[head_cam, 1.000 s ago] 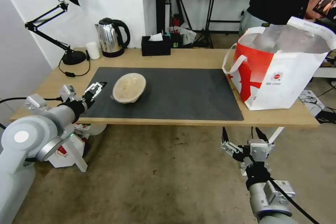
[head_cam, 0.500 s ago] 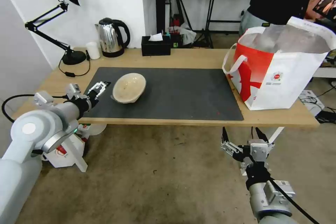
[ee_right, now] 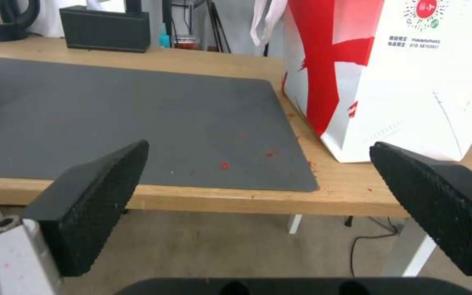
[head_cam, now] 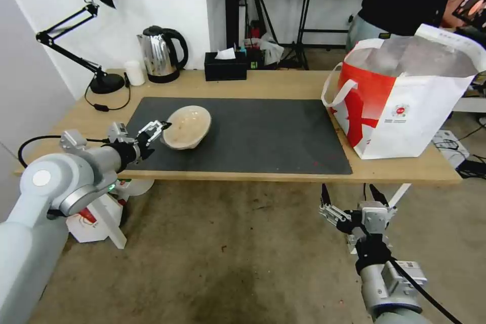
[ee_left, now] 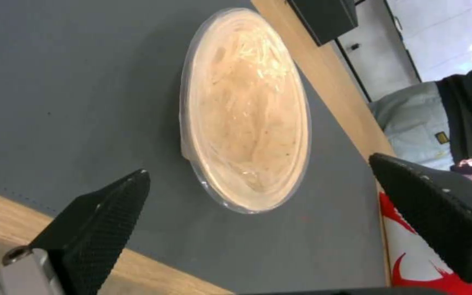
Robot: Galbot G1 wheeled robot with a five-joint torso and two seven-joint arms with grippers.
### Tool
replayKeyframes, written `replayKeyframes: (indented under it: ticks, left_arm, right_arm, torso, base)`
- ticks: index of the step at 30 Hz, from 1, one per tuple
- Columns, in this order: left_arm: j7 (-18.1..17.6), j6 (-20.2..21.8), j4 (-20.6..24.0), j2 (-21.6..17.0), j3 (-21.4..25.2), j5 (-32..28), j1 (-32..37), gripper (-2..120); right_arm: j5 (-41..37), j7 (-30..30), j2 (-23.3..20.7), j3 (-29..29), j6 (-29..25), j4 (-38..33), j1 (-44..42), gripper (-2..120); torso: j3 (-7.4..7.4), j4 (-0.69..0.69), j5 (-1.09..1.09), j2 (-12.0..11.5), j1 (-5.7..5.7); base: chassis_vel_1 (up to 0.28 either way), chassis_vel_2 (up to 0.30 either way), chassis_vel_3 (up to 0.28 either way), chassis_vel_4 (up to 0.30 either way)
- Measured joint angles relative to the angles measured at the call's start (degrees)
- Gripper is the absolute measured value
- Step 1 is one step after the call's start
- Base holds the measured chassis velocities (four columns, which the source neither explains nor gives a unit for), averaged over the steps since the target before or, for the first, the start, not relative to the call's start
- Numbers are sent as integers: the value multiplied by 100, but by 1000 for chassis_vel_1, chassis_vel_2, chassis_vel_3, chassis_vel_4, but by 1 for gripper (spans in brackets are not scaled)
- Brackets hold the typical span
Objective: Pick up the trash from the table and place it into the takeout bag.
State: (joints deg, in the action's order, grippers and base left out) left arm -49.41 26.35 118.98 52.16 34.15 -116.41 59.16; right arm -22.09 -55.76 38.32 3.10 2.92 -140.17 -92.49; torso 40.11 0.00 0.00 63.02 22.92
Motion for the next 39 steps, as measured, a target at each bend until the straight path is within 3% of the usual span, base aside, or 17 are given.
replayKeyframes:
  ticks: [39]
  left_arm:
    - [-68,39,-926,296,-764,277,-837,100]
  right_arm:
    - [0,0,0,0,0,0,0,100]
  torso:
    - [0,0,0,0,0]
  base:
    - [0,0,0,0]
